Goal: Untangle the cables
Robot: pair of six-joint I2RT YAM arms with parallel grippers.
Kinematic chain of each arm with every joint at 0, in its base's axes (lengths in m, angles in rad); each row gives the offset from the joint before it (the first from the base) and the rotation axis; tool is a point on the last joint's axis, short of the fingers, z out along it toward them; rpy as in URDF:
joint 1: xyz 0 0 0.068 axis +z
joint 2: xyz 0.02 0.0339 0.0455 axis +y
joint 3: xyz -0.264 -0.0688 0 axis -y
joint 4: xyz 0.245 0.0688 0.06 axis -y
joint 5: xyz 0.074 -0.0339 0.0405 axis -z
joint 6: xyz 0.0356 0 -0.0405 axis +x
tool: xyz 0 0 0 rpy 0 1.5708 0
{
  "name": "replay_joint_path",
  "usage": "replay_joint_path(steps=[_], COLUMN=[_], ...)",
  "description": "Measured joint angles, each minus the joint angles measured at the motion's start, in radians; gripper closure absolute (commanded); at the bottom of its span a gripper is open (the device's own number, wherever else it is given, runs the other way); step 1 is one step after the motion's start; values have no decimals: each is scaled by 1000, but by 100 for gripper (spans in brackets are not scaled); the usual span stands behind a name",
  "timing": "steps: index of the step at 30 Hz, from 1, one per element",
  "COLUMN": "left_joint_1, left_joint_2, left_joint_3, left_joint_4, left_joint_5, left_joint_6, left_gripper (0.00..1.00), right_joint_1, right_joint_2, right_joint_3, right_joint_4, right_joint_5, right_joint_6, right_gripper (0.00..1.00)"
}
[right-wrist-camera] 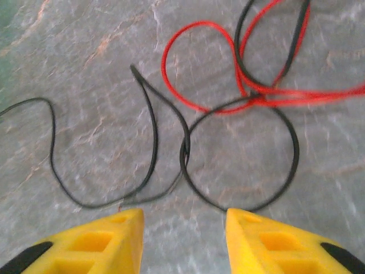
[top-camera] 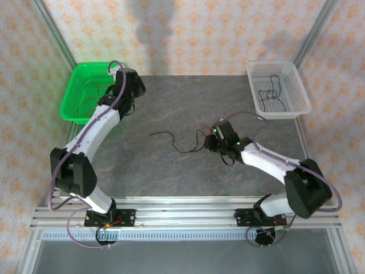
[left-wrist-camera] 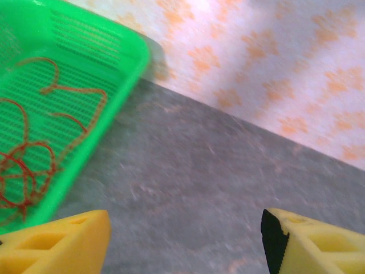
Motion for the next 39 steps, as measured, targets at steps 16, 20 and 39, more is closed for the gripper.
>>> replay_joint_path(steps=[16, 20, 39], left_joint_1=[-68, -68, -68], left_joint_2=[-216, -253, -264], left_joint_3=[-316, -344, -366], left_joint_4=[66, 68, 101], left_joint_5=[112, 122, 163], left_joint_6=[-85, -86, -119], left_gripper=[27, 27, 27], right_joint_1=[0, 0, 0], right_joint_2=[359, 377, 335], right_joint_3=[290, 294, 295], right_joint_4=[-67, -76, -86], right_joint_5=[89, 103, 100], right_joint_6=[-242, -253, -225], right_gripper=[70, 71, 100])
